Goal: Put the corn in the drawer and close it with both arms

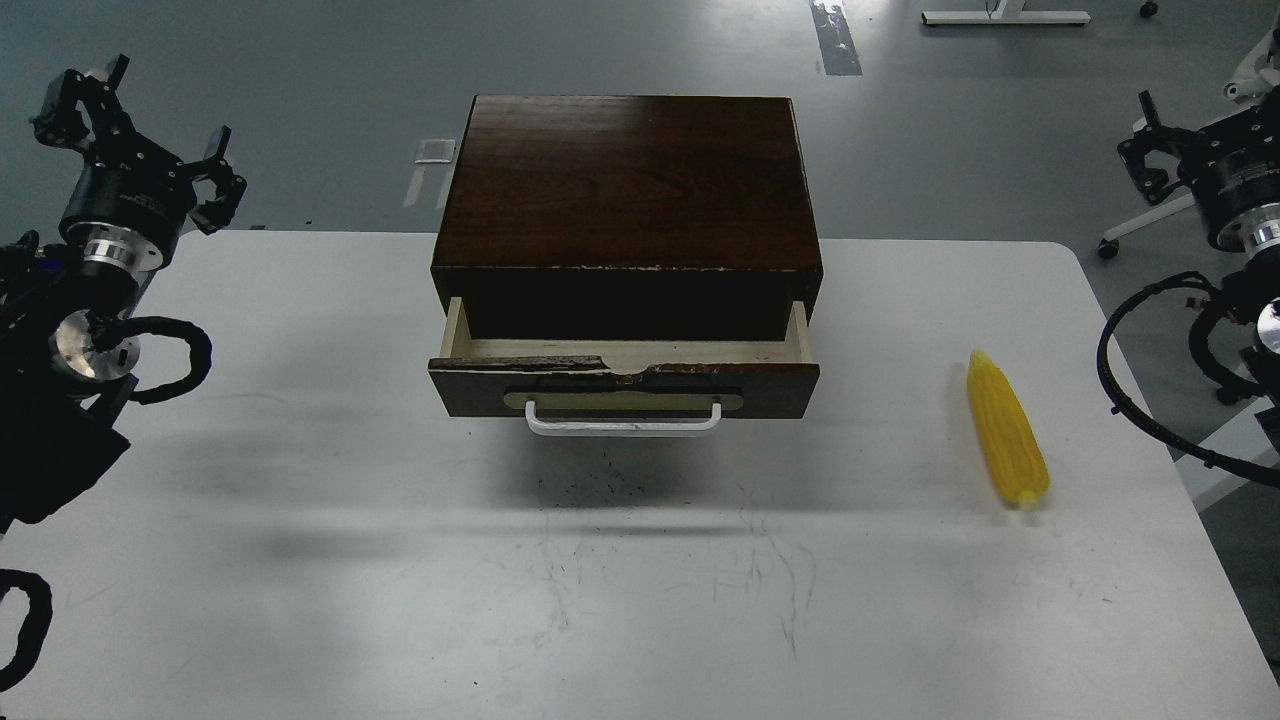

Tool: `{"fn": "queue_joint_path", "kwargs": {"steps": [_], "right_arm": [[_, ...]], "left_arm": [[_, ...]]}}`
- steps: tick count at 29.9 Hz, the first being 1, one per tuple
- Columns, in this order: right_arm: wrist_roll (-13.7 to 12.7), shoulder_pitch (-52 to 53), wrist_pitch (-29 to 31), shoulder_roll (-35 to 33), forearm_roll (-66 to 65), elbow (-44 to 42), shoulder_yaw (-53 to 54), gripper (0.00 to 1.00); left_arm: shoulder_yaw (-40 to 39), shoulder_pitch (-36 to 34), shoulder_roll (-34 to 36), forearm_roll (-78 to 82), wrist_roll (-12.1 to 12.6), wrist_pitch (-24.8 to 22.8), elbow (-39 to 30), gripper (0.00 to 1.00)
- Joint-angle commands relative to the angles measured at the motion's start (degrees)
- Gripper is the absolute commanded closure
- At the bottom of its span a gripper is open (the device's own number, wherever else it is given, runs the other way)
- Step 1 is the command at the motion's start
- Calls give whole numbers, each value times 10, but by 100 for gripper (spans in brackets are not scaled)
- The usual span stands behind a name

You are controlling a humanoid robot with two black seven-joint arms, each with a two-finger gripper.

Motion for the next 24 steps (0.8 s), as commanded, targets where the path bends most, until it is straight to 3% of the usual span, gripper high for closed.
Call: {"fn": "queue_joint_path", "kwargs": {"steps": [1, 4, 14, 18, 24], "right_arm": [[0, 0, 0, -1, 0, 0, 0, 0], [0, 0, 0, -7, 0, 0, 0, 0], [0, 3, 0, -31, 0, 12, -4, 0], [-6, 10, 0, -75, -11, 52, -12, 0], [-8, 88, -5, -171, -87, 133, -124, 0]], "left_arm": [[2, 0, -1, 1, -3, 0, -1, 2], [6, 0, -1, 2, -17, 0, 1, 2], [7, 7, 3, 6, -17, 0, 20, 2], [7, 4, 5, 6, -16, 0, 24, 2], [8, 5, 10, 8, -17, 0, 13, 2]]}}
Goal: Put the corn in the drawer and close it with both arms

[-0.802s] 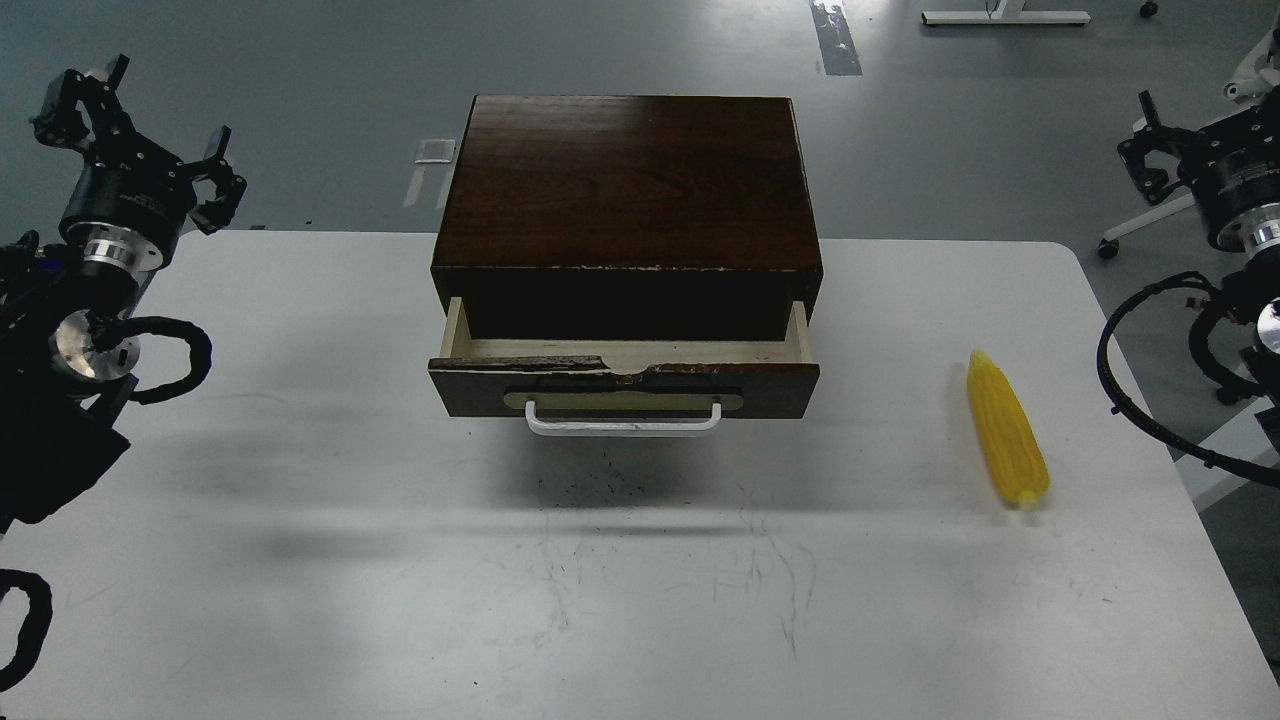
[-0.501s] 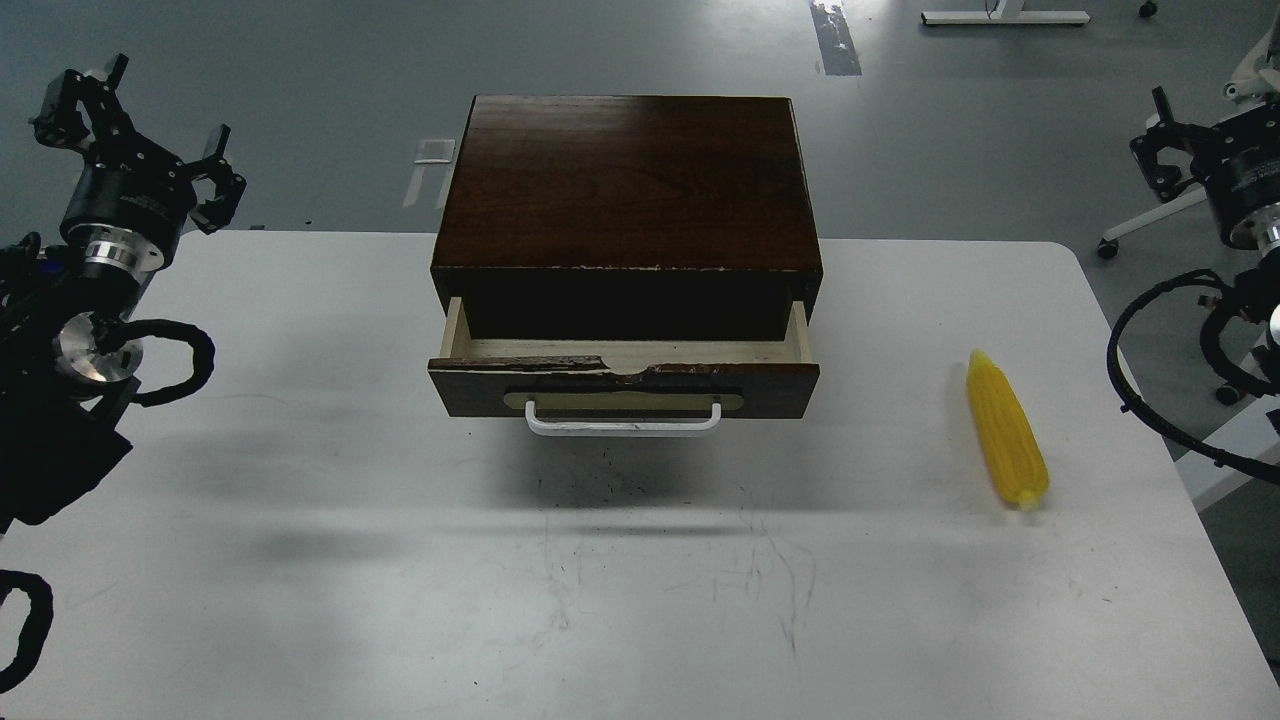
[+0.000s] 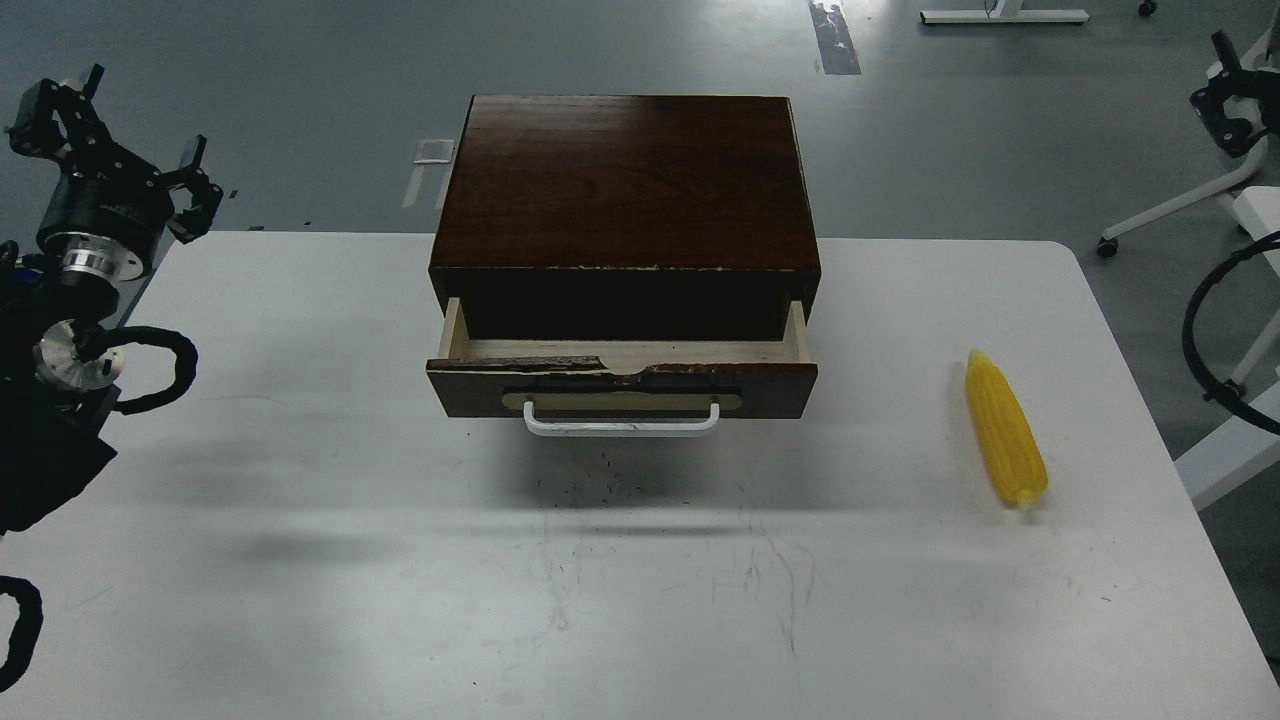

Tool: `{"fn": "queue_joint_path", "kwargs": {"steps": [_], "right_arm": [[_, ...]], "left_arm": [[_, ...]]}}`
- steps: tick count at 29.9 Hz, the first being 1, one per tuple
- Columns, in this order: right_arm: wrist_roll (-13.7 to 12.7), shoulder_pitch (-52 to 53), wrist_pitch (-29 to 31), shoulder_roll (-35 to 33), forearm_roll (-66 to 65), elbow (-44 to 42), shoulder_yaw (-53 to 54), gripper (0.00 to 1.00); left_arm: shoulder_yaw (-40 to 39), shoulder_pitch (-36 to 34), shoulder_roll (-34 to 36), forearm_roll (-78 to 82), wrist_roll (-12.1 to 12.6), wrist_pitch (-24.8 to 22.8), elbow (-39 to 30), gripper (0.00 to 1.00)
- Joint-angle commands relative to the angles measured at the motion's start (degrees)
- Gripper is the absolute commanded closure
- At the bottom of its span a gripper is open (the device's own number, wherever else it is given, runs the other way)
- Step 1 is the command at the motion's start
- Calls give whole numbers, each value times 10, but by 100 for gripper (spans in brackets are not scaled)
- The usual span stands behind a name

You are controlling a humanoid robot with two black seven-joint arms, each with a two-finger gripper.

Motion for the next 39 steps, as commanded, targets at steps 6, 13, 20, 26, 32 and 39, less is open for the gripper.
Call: {"fn": "queue_joint_path", "kwargs": {"steps": [6, 13, 20, 26, 32, 39], "right_arm": [[-16, 154, -29, -110, -162, 127, -185, 0], [-42, 275, -35, -125, -308, 154, -374, 0], [-59, 378, -37, -67, -428, 174, -562, 0], [-75, 373, -52, -62, -507, 224, -644, 0], [-97, 334, -57, -47, -529, 241, -707, 0], [-96, 244, -101, -9, -569, 221, -709, 0]], "left_arm": [[-1, 4, 3, -1, -7, 0, -7, 2], [-8, 8, 15, -8, -9, 0, -7, 2], [-9, 7, 8, -8, -8, 0, -9, 2], [-5, 7, 13, -4, -7, 0, -9, 2], [-4, 7, 10, -4, -5, 0, -9, 2], [-1, 7, 9, -3, 0, 0, -9, 2]]}}
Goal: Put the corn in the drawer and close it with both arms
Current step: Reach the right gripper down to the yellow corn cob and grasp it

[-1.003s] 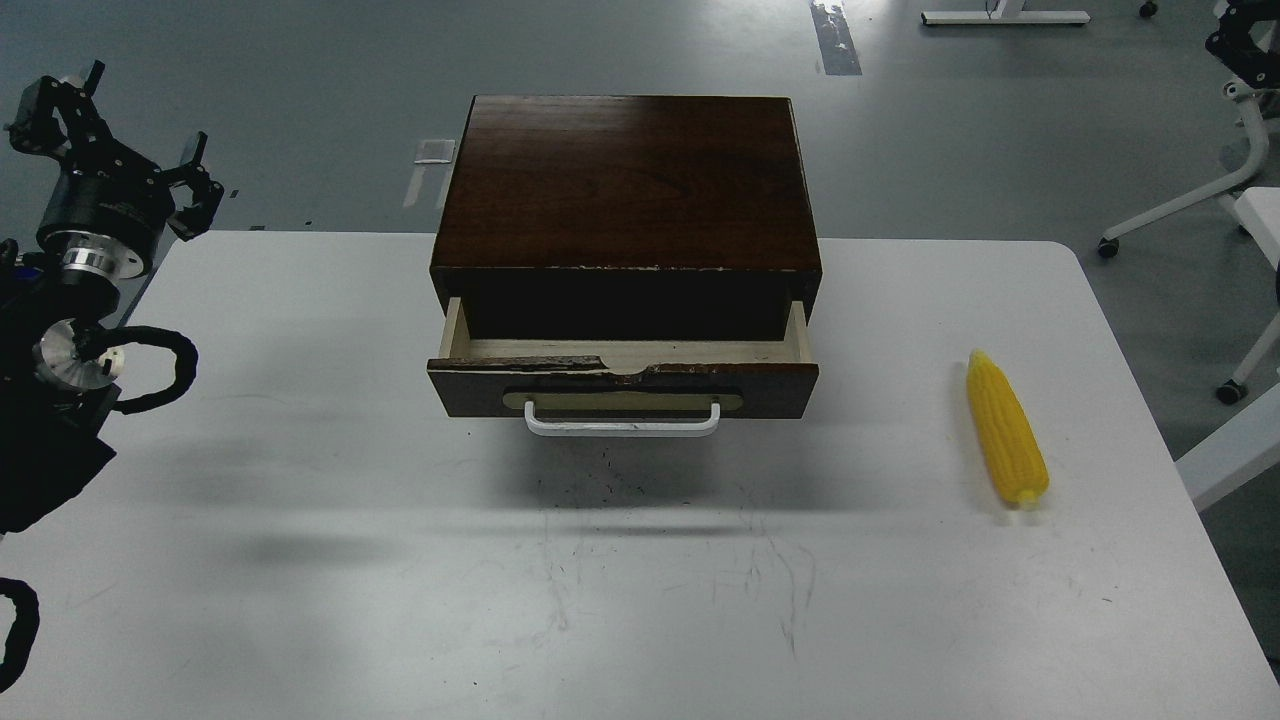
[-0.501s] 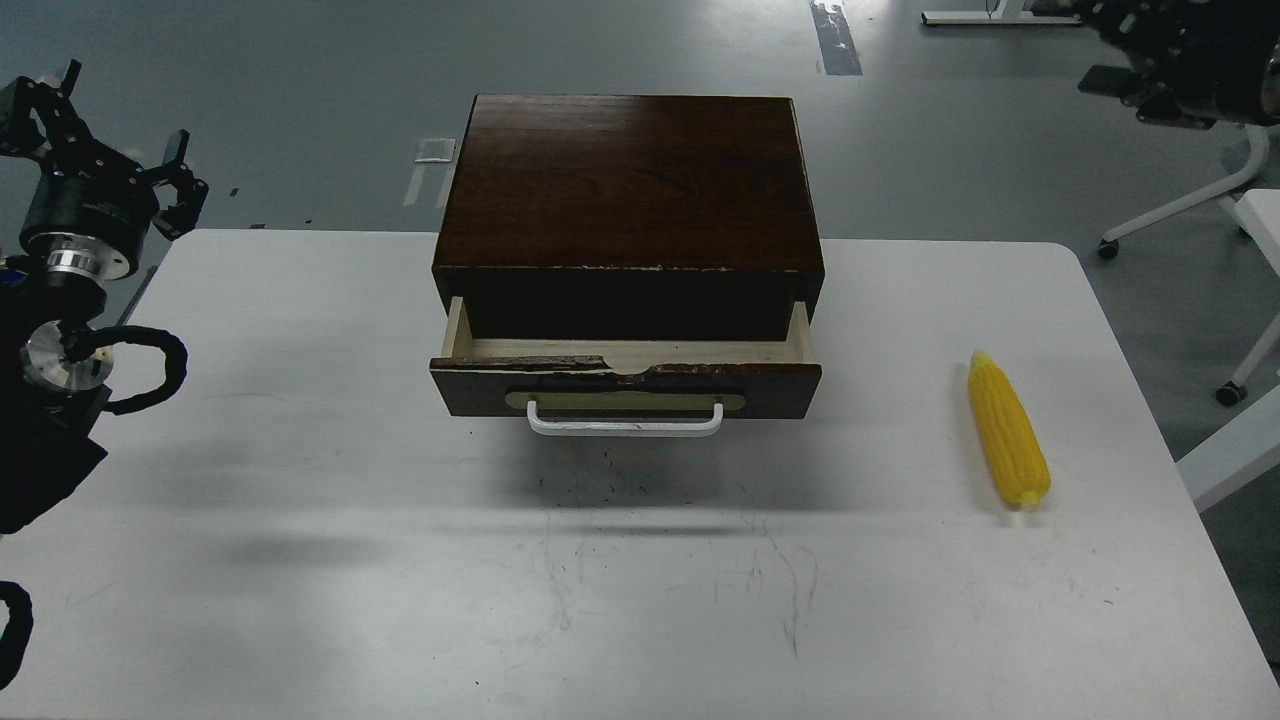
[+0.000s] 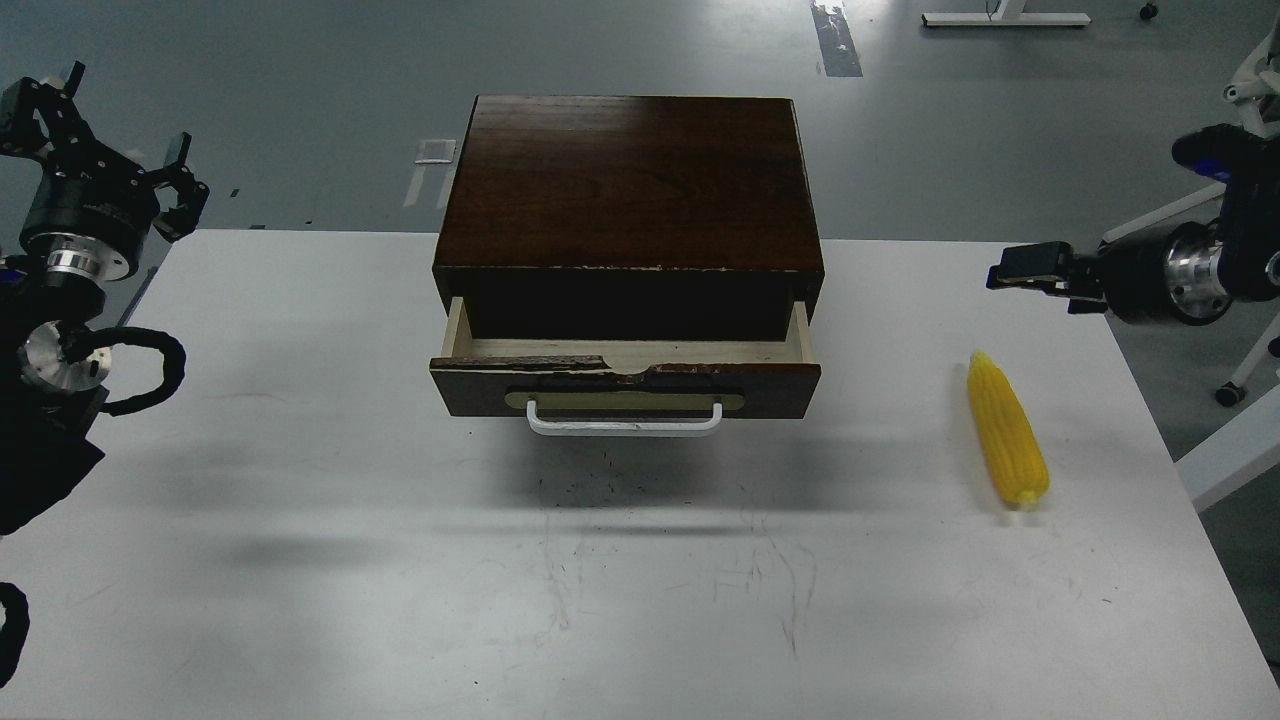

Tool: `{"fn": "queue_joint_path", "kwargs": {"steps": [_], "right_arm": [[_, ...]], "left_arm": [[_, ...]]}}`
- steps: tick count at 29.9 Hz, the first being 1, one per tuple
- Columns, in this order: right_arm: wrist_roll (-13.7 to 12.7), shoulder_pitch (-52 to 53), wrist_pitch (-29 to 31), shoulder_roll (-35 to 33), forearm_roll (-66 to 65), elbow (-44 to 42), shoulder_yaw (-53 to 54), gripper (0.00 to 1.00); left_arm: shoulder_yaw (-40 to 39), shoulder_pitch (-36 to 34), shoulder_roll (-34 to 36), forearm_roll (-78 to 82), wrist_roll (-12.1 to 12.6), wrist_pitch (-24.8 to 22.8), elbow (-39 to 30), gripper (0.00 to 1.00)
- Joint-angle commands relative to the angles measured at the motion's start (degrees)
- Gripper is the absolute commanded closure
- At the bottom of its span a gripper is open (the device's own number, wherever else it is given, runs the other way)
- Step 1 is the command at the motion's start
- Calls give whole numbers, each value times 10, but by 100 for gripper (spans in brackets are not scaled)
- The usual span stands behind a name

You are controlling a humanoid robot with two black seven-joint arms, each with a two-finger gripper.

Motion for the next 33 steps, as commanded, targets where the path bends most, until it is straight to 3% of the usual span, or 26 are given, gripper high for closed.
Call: {"fn": "queue_joint_path", "kwargs": {"steps": [1, 11, 15, 16, 17, 23, 25, 27, 28, 29, 33], "right_arm": [[1, -61, -30, 32, -14, -26, -1, 0], [5, -119, -40, 77, -14, -67, -2, 20], [5, -121, -39, 81, -14, -67, -1, 37], [6, -121, -39, 79, -14, -67, -2, 48], [7, -121, -39, 78, -14, -67, -1, 51], [12, -123, -38, 79, -12, -61, -1, 58], [15, -123, -38, 77, -12, -61, -1, 64], [16, -114, -38, 70, -10, -59, 1, 79], [16, -114, -38, 70, -10, -59, 1, 79], [16, -104, -38, 59, -9, -55, 4, 87], [16, -3, -34, 12, -13, -25, 6, 90]], "left_arm": [[3, 1, -3, 2, 2, 0, 0, 2], [3, 3, -2, 1, 1, 0, 0, 2], [3, 15, 0, 1, 0, 0, 0, 2], [2, 18, 2, 1, 0, 0, 0, 2], [3, 18, 2, 1, 0, 0, 0, 2], [2, 20, 3, 2, 0, 0, 0, 2], [3, 20, 4, 2, 0, 0, 0, 2], [2, 20, 7, 2, 0, 0, 0, 2], [2, 20, 7, 2, 0, 0, 0, 2], [2, 20, 8, 2, 0, 0, 0, 2], [3, 20, 16, 3, 0, 0, 0, 2]]}}
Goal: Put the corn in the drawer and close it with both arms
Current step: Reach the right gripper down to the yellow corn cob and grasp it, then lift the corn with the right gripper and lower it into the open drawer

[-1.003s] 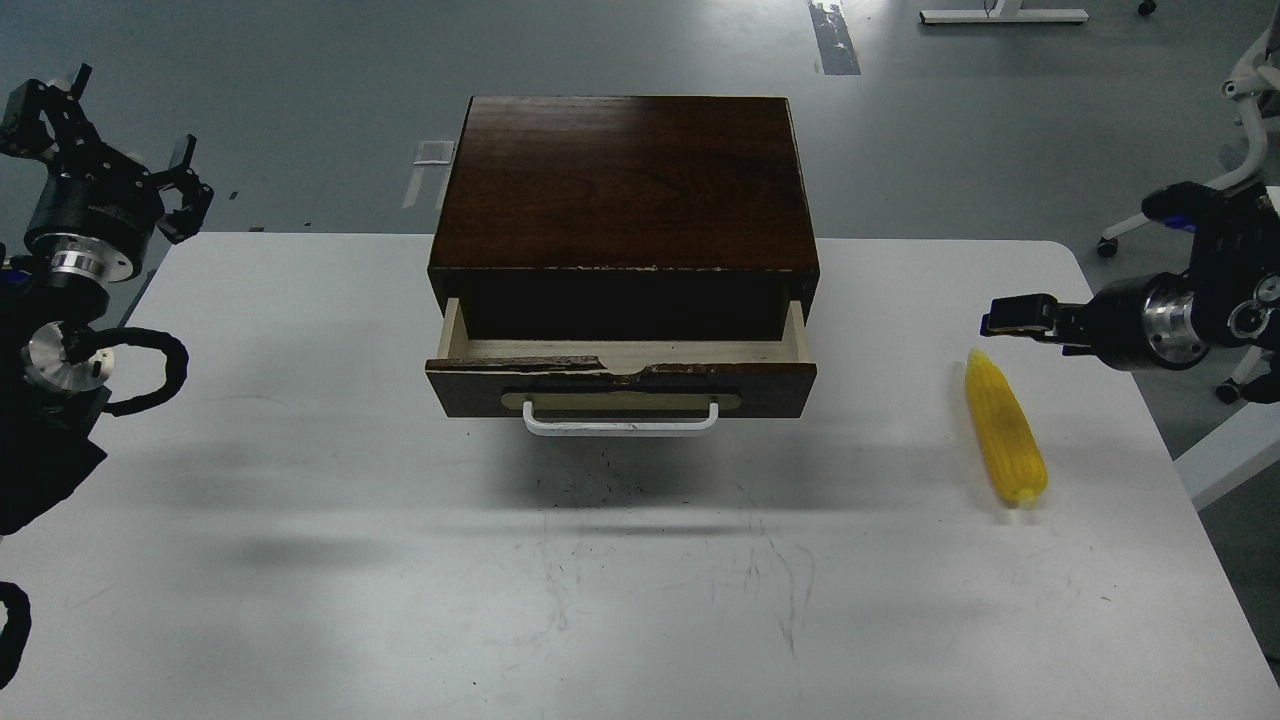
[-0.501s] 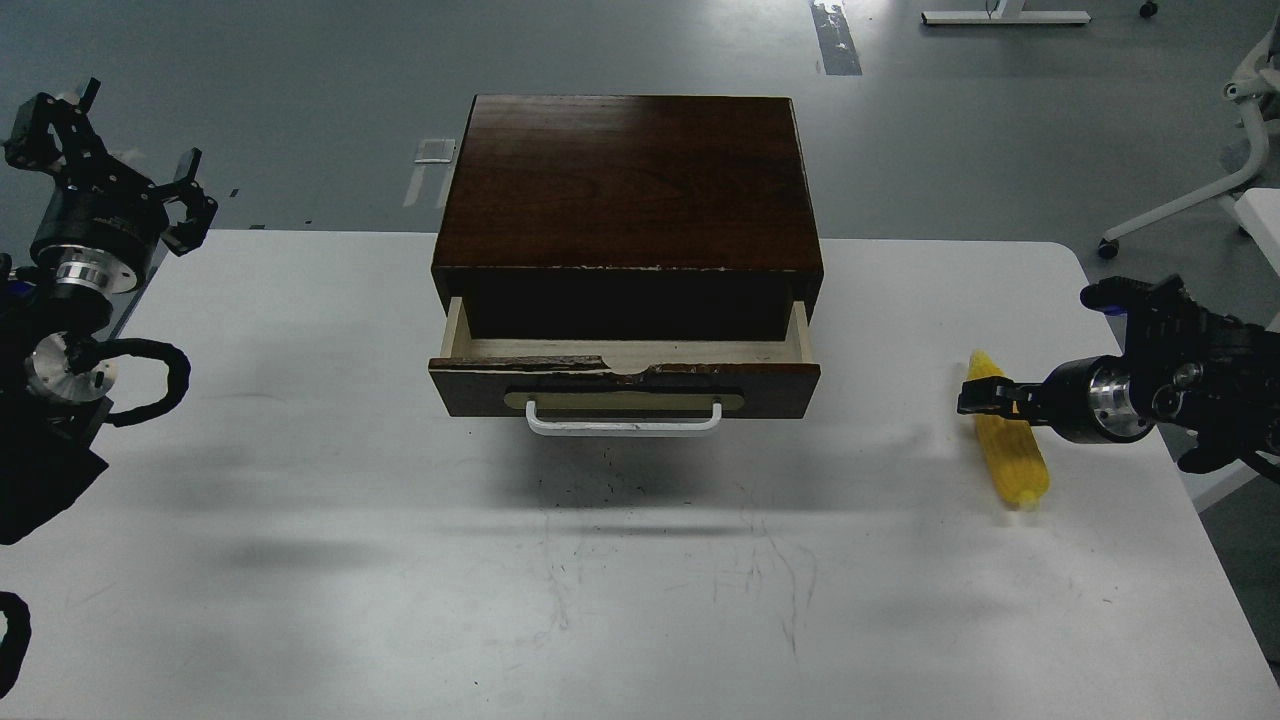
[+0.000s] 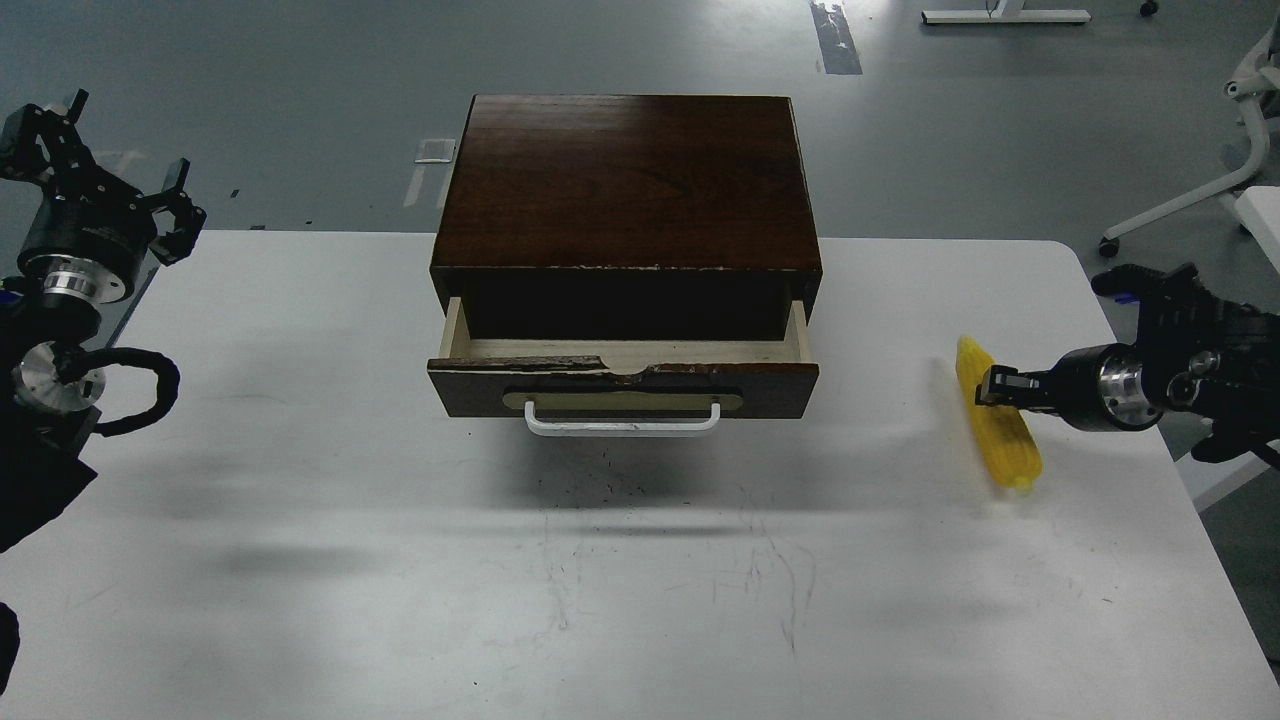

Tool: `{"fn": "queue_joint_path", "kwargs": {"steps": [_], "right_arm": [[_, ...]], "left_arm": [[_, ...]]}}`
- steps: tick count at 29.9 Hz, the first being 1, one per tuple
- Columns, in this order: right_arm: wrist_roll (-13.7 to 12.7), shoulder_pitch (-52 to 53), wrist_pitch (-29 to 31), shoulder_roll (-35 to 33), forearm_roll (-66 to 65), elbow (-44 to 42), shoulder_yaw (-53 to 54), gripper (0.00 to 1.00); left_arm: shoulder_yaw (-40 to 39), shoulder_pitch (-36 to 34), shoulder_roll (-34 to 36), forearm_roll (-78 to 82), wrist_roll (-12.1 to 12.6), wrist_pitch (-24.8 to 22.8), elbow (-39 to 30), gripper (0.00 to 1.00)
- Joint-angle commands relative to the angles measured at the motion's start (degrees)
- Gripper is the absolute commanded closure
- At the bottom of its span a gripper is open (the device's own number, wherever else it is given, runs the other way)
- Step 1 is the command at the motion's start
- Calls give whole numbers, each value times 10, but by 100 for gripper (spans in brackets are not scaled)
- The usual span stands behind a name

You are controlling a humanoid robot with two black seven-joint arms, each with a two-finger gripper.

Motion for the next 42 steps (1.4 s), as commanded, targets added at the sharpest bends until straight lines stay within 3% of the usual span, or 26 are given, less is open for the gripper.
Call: {"fn": "queue_joint_path", "kwargs": {"steps": [1, 6, 10, 15, 17, 20, 23, 30, 42], "right_arm": [[0, 67, 4, -30, -3, 23, 1, 90], [2, 223, 3, -48, -69, 60, 2, 95], [26, 321, -4, -36, -125, 77, 15, 96], [40, 393, -19, 42, -162, 108, 26, 97], [58, 413, -26, 79, -206, 110, 27, 97], [72, 415, -54, 147, -252, 119, 26, 96], [81, 413, -57, 175, -281, 135, 26, 96], [106, 373, -60, 227, -487, 168, 26, 96], [113, 314, -71, 287, -568, 165, 23, 94]], "left_arm": [[1, 0, 5, 1, 1, 0, 0, 2], [3, 1, 6, 3, 2, 0, -1, 2], [9, 0, 7, 11, 2, 0, -2, 2], [9, -1, 22, 11, 2, 0, -2, 2], [9, 0, 23, 11, 2, 0, -2, 2], [10, 0, 24, 11, 2, 0, -2, 2], [10, 0, 27, 11, 2, 0, -1, 2], [11, -4, 47, 11, 2, 0, -1, 2], [11, -2, 56, 11, 1, 0, -1, 2]]}}
